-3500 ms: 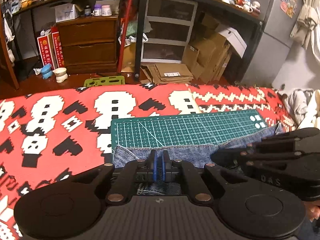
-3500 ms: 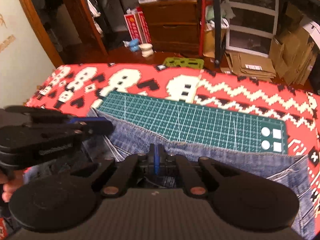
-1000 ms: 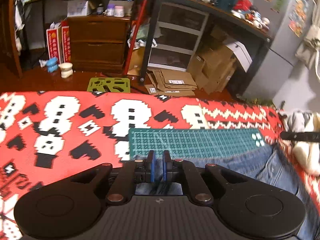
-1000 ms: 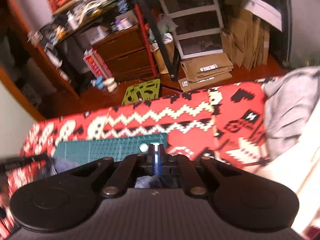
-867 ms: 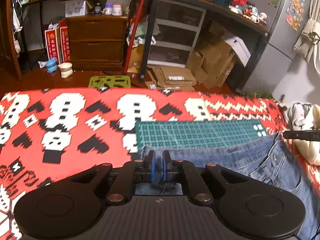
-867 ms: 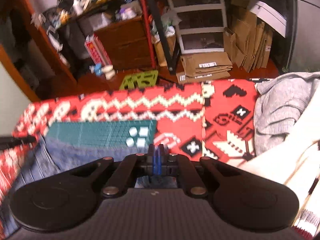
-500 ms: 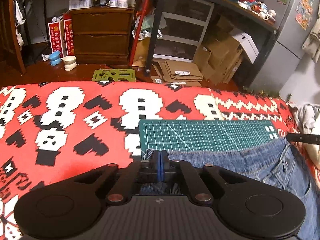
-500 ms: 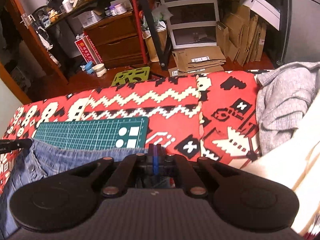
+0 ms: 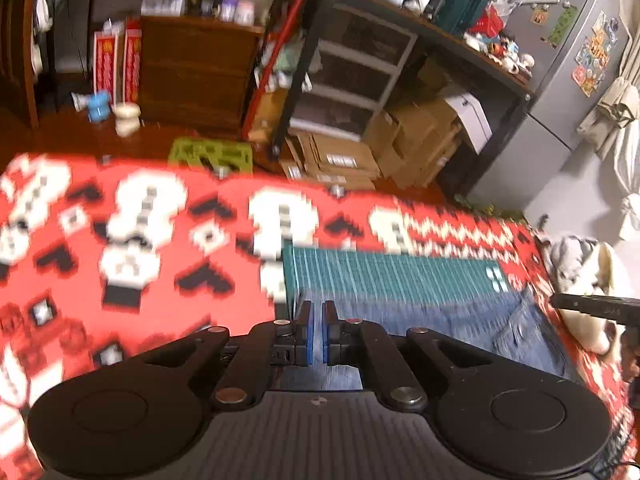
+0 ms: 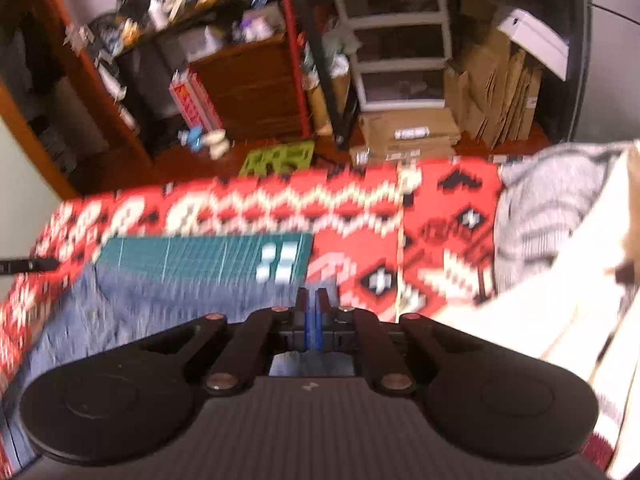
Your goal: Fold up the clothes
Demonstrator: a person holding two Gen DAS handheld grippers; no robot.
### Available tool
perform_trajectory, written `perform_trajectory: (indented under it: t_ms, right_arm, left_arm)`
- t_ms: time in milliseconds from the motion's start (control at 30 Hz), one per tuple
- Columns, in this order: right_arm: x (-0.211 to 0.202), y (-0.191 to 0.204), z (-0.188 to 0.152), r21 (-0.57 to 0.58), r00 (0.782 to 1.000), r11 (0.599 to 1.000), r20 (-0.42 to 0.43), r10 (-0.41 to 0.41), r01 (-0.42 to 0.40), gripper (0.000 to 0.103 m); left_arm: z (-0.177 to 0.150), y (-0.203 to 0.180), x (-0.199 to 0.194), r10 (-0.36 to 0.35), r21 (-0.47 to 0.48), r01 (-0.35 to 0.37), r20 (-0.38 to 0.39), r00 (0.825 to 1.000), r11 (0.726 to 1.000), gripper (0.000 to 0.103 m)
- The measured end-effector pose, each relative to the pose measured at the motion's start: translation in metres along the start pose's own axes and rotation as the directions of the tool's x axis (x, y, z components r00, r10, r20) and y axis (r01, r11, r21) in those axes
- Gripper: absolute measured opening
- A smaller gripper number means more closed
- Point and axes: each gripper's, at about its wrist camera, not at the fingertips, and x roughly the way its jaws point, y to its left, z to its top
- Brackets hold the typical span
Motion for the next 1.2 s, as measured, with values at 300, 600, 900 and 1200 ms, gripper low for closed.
perform_trajectory:
  t_ms: [300,600,900,1200]
  right_arm:
    - [0.011,0.004,-0.020,-0.004,1.000,1.000,-0.024,-0.002,0.002,0.003]
    - [-0.005,-0.008,-0.024,0.027,1.000,1.000,-0.006,-0.008,0.009,0.003]
    - [0.012,-0.017,-0.022,0.072,0.998,0.995,0.016,-0.066,0.065,0.000]
    - [-0.048,0.006,-0.055,0.081,0.995,0.995,0.079,-0.067,0.061,0.002]
  left_arm:
    - [-0.018,0.005,0.020,0.047,0.024,-0.046,-0.025,0.999,0.999,0.005]
    - [-0.022,0.017,-0.003,0.060,-0.032,-0.059,0.031,0.998,0.998,0.005]
    - [-0.047,0.006,-0.001,0.112,0.014,-0.113,0.013,0.994,0.994,0.006]
    - [-0.067,-0.022,-0.034,0.115,0.058,-0.119,0.068,0.991,0.991,0.006]
